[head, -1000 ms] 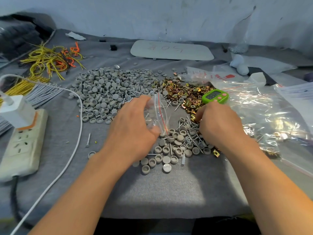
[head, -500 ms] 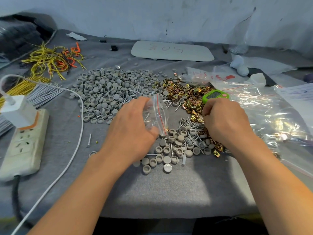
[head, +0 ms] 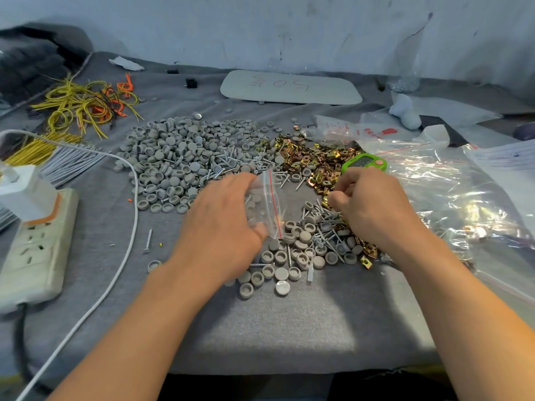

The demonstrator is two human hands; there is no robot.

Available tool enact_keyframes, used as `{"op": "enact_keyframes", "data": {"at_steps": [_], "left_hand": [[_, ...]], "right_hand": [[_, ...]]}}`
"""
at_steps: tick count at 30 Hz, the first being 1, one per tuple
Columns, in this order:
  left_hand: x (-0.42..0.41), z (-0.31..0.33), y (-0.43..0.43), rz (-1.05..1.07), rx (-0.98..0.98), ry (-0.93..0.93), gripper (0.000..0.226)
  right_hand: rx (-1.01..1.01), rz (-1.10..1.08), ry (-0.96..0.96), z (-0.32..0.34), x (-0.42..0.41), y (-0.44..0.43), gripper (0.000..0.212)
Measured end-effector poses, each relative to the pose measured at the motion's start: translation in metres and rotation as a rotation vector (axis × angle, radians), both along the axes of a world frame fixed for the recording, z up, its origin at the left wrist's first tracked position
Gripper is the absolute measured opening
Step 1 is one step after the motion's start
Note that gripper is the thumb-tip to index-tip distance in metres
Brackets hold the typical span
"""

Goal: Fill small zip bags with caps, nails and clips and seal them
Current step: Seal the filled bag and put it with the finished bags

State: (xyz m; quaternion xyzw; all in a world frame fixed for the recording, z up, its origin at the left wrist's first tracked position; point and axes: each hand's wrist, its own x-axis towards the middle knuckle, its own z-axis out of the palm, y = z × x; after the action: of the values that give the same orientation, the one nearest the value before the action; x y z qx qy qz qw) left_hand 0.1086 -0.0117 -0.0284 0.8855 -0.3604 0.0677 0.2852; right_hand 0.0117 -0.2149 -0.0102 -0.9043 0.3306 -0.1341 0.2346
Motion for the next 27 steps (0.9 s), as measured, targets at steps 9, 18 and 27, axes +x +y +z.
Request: {"op": "enact_keyframes", "data": {"at_steps": [9,18,27], "left_hand": [[0.0,-0.007,-0.008,-0.019,0.079,-0.016,0.053],[0.003,-0.008,-0.006,-0.019,0.128,-0.07,0.062],[-0.002,-0.006,-0.007,-0.014,0.077,-0.007,0.059]], "right_hand": [[0.071,0.009,-0.058,0.004,-0.003,0.007,0.013],[0.259,0.062,-0.191,0.005,0.001,0.03,0.017],[0.447,0.181,-0.302,0.007,0.006,0.042,0.012]]}}
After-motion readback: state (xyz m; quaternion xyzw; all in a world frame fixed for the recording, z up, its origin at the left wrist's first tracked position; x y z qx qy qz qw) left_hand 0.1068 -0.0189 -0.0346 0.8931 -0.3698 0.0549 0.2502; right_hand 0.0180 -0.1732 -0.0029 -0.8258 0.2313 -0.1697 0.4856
